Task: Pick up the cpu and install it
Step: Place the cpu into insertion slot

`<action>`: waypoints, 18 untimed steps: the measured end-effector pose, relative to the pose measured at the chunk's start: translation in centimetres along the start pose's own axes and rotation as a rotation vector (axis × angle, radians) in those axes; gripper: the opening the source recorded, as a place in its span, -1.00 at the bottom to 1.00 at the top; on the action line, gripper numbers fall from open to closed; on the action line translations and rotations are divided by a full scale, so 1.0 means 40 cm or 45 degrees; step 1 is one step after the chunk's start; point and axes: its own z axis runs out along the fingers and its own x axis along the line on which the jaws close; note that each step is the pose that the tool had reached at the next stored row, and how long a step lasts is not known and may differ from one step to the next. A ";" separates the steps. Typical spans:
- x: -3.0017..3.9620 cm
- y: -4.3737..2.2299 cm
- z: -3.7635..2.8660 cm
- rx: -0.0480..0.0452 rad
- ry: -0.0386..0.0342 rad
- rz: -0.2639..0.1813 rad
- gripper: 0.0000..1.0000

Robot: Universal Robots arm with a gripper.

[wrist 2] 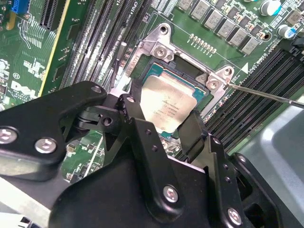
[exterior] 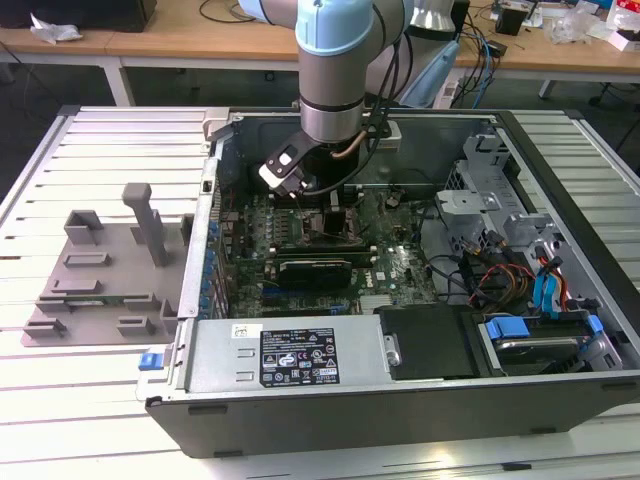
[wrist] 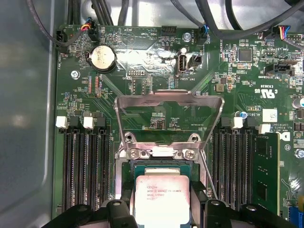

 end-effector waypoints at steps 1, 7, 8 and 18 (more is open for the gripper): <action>0.000 0.000 0.000 0.000 0.0001 0.000 0.09; 0.000 0.000 0.003 0.000 -0.0004 0.000 0.09; 0.000 0.000 0.003 0.000 -0.0003 0.000 0.09; 0.000 0.002 0.005 0.001 -0.0007 0.000 0.09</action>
